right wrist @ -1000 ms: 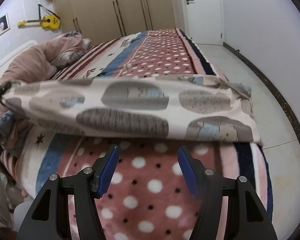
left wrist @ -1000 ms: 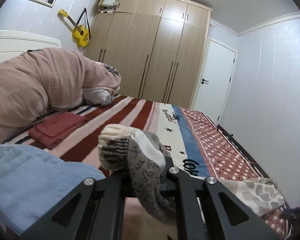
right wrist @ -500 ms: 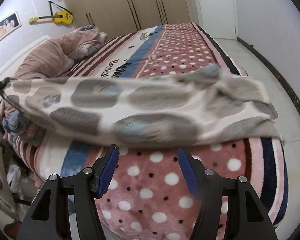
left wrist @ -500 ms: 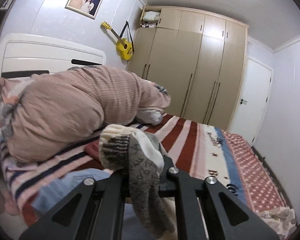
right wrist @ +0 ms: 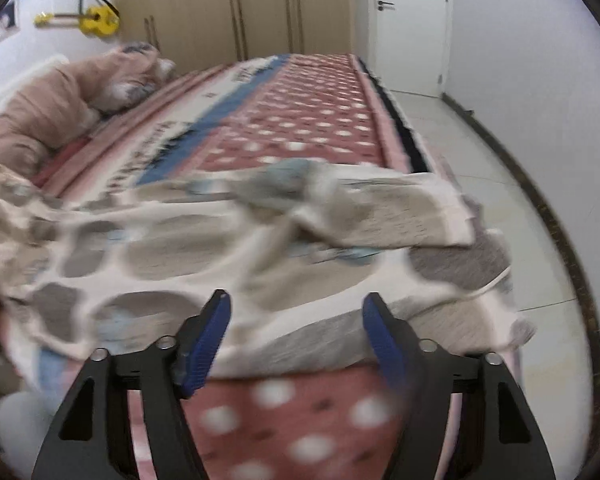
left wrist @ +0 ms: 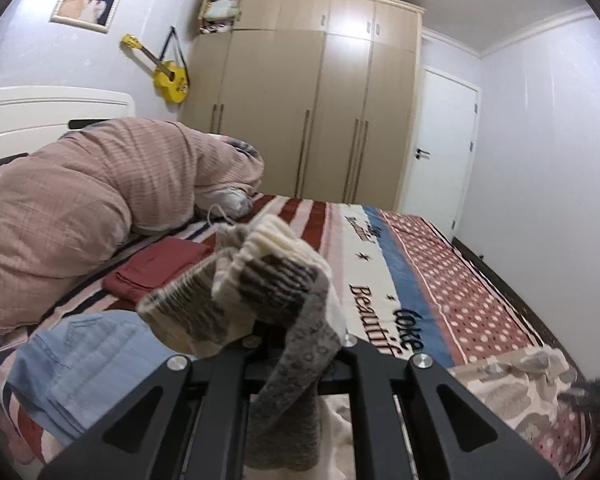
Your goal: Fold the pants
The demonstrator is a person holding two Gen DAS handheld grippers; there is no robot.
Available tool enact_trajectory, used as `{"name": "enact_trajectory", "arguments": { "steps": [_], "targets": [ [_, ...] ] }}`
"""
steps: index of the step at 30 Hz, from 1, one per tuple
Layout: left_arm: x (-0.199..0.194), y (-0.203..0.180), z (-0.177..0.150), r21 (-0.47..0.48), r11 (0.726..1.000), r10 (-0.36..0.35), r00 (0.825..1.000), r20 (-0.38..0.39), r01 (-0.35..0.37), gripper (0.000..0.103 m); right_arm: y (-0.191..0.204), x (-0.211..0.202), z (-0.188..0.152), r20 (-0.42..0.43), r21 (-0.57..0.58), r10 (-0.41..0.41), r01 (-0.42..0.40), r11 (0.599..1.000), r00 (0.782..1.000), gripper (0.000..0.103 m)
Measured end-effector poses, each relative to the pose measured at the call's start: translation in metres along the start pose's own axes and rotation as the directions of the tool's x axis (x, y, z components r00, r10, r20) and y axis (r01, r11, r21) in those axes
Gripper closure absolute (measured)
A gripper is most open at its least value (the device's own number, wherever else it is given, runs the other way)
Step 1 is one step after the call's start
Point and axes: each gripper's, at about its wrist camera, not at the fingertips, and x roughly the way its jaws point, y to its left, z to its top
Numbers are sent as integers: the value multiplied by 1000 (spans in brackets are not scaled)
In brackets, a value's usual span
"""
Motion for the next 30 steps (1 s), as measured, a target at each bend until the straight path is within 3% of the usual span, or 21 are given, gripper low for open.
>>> {"name": "enact_trajectory", "arguments": {
  "steps": [3,6,12,18,23,24,26,27,28,30],
  "targets": [
    [7,-16,-11,12,999,-50,998,-36,50,98,-30,18,6,-23,-27,-84,83,996,996,35],
    [17,-34,-24,25,998,-64,996,-64,66,98,-57,28,9,-47,-23,-81,80,997,996,35],
    [40,-57,-42,37,998,-55,993,-109,59,98,-96,46,13,-44,83,46,-43,996,998,35],
    [52,-70,-53,49,997,-47,989,-142,55,98,-98,62,25,-20,80,94,-92,993,995,33],
    [57,-71,-54,45,998,-45,988,-146,52,98,-105,68,38,10,143,147,-147,979,989,36],
    [57,-70,-54,47,998,-44,988,-145,51,98,-105,67,39,21,157,148,-149,976,989,41],
    [57,-70,-54,49,997,-44,989,-143,52,98,-104,68,44,23,158,144,-146,977,989,67],
    [57,-70,-53,47,997,-46,989,-143,53,98,-101,69,47,16,149,137,-138,979,990,84],
    [57,-69,-53,47,997,-48,989,-139,55,98,-99,70,49,12,141,132,-132,981,991,92],
    [56,-67,-51,44,997,-51,990,-132,57,98,-97,71,55,22,144,120,-122,982,993,97]
  ]
}}
